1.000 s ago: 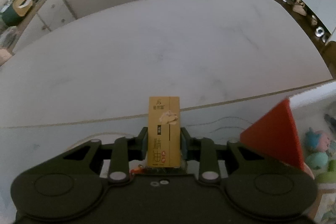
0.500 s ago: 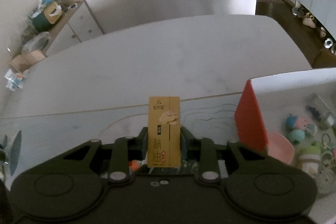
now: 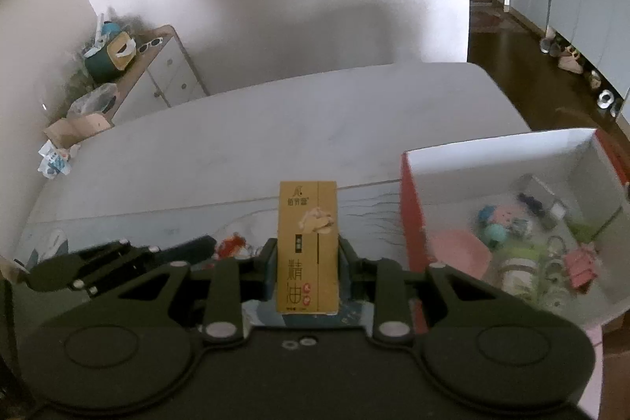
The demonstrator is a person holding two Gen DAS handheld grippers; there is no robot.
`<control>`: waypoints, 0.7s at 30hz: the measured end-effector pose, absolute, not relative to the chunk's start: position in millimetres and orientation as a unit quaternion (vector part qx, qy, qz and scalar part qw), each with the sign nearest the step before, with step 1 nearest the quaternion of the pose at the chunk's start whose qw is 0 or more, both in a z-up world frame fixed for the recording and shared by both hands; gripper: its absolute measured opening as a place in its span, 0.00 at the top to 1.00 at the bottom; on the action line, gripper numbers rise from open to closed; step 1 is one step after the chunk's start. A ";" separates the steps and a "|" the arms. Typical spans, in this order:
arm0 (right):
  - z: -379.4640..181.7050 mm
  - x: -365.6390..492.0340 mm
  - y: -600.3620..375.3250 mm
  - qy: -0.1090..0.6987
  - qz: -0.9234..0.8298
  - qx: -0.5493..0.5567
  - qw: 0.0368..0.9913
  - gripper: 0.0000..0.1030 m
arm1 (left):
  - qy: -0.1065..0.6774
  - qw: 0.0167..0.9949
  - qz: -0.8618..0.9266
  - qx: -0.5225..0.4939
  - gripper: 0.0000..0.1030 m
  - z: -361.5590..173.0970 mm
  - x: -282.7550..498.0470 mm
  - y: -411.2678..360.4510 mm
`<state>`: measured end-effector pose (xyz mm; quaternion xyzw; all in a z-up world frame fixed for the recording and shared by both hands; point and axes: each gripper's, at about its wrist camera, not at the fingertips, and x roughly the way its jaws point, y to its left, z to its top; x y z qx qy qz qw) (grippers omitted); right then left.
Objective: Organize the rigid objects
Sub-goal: 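Carry the orange horse and yellow box over the red box with both tools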
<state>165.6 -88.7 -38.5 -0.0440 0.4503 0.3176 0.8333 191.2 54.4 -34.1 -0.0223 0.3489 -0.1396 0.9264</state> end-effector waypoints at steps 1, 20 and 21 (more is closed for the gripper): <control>-37.8 166.8 -93.3 0.449 0.317 -0.043 0.834 0.72 | 0.346 0.927 -0.142 -0.020 0.65 -31.0 191.0 53.0; -44.6 234.6 -242.8 0.448 0.293 -0.045 0.843 0.72 | 0.345 0.928 -0.143 0.011 0.65 -23.2 213.9 -69.5; -45.6 238.6 -248.2 0.449 0.293 -0.048 0.843 0.72 | 0.346 0.927 -0.143 0.012 0.65 -24.6 217.2 -77.0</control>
